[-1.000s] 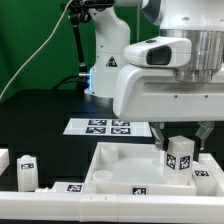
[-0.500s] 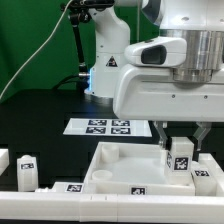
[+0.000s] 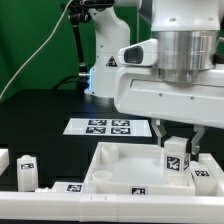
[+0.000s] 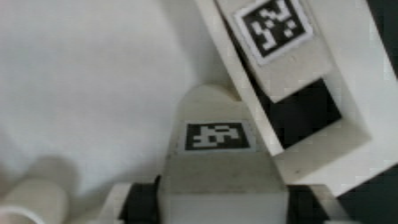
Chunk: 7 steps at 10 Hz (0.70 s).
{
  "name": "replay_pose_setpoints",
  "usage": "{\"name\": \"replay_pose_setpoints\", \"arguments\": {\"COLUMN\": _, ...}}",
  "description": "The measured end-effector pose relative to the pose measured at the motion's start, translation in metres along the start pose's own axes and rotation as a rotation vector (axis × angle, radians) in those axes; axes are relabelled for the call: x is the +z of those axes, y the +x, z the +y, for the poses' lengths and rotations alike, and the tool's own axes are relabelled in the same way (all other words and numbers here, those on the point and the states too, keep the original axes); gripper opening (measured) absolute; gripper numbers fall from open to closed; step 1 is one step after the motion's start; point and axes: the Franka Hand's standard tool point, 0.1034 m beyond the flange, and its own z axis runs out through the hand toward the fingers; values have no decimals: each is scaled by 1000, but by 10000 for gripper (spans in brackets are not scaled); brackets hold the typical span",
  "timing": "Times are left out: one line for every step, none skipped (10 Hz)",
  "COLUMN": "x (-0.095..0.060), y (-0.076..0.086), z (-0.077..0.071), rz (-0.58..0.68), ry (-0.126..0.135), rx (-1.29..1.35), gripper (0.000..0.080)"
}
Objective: Assemble one leg
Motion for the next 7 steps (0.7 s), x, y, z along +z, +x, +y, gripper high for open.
{"name": "replay_pose_setpoints", "arguments": {"x": 0, "y": 0, "z": 0, "rz": -2, "ry": 1, "rx": 105, "gripper": 284}}
{"name": "replay_pose_setpoints", "arguments": {"x": 0, "y": -1, "z": 0, "rz": -6, "ry": 0, "rx": 211, "gripper": 284}}
{"name": "replay_pose_setpoints", "arguments": {"x": 0, "y": -2, "z": 0, "rz": -13, "ry": -4, "rx": 280, "gripper": 284}}
{"name": "replay_pose_setpoints", "arguments": {"x": 0, "y": -3, "z": 0, "rz": -20, "ry": -11, "rx": 337, "gripper": 284}}
{"name": "replay_pose_setpoints", "arguments": {"x": 0, "y": -3, "z": 0, "rz": -20, "ry": -11, "rx": 341, "gripper": 361}}
{"name": "replay_pose_setpoints", "arguments": {"x": 0, "y": -3, "z": 0, "rz": -20, "ry": -12, "rx": 320, "gripper": 361}}
{"name": "replay_pose_setpoints", "arguments": {"x": 1, "y": -4, "z": 0, "rz": -19, "ry": -16, "rx": 296, "gripper": 497}}
